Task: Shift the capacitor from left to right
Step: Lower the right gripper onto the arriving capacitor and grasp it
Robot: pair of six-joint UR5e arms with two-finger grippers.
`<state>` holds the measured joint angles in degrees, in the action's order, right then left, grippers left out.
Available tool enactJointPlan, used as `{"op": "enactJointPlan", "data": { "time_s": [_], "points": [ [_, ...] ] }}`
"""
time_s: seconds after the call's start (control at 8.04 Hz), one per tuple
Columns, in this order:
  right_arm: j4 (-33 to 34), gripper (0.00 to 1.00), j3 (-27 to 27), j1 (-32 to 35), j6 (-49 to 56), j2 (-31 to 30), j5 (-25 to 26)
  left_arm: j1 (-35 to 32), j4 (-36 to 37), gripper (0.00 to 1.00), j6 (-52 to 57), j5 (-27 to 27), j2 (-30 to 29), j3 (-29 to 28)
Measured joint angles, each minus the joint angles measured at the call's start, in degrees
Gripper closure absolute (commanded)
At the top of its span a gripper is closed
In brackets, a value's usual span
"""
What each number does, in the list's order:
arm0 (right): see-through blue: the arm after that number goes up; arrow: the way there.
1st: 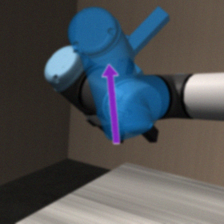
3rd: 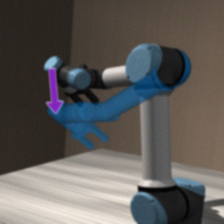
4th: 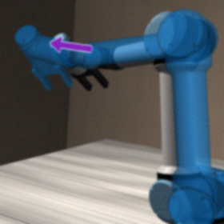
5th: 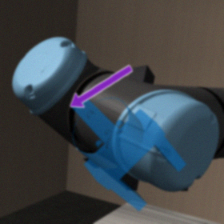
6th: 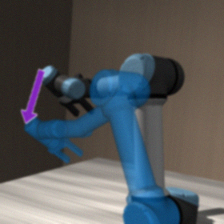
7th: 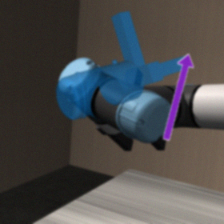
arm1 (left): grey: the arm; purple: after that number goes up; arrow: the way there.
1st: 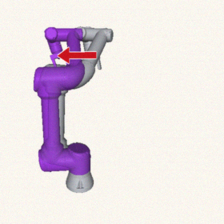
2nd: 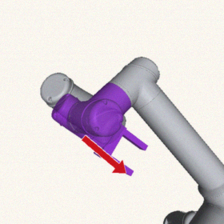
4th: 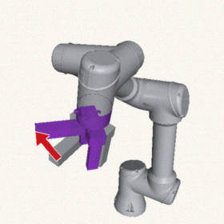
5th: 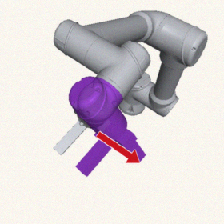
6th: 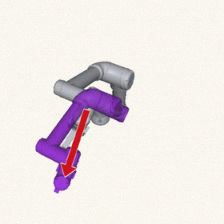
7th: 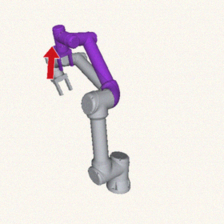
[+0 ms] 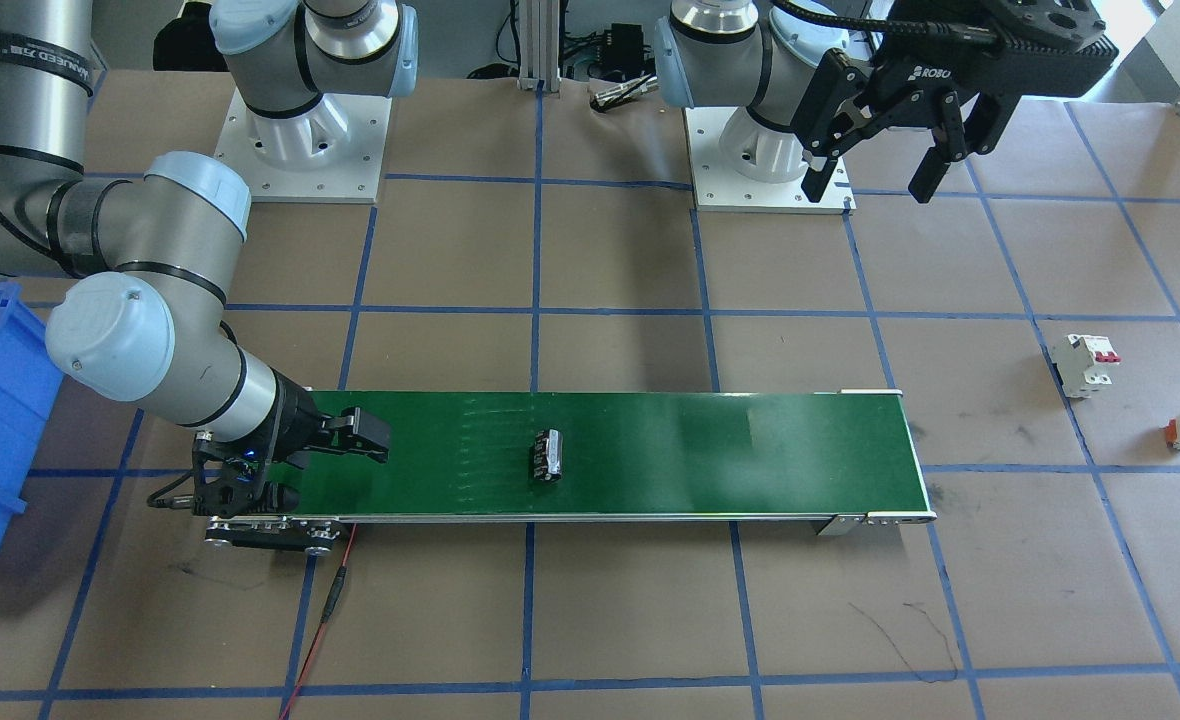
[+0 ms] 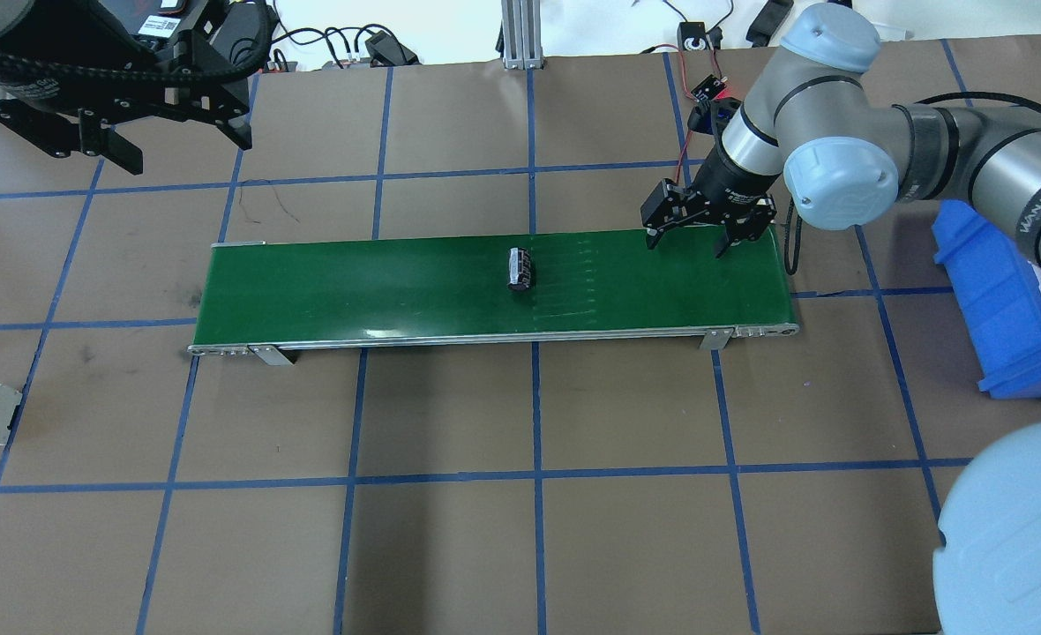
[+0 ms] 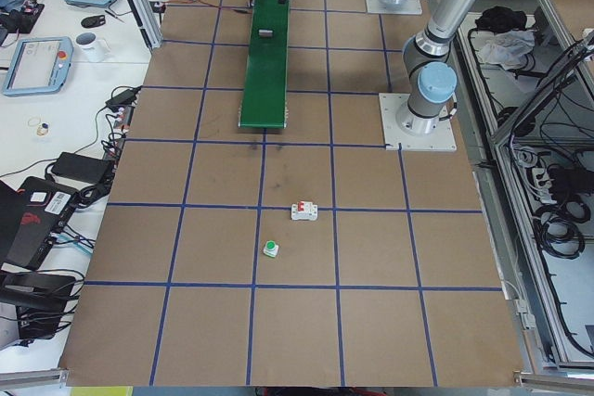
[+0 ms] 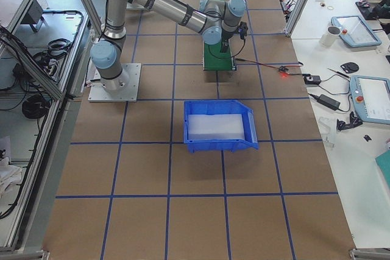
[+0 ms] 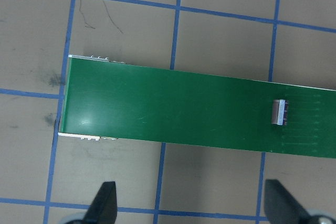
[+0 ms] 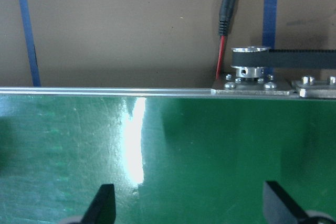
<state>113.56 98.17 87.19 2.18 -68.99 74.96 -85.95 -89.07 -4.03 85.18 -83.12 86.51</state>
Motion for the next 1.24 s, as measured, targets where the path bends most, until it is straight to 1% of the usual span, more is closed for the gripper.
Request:
{"op": "enactJointPlan", "data": {
  "time_s": [0.37, 0.87, 1.24],
  "points": [
    [-0.04, 0.0, 0.0, 0.07, -0.21, 0.0, -0.1, 0.0, -0.34, 0.0, 0.07, 2.37, 0.21, 0.09],
    [-0.1, 0.0, 0.0, 0.08, -0.48, 0.0, -2.16, 0.0, -0.4, 0.0, 0.07, 2.8, 0.99, 0.13],
    [-1.34, 0.0, 0.06, 0.08, -0.48, 0.13, -2.54, 0.0, -0.4, 0.0, 0.07, 2.88, 1.33, 0.22]
  ]
}}
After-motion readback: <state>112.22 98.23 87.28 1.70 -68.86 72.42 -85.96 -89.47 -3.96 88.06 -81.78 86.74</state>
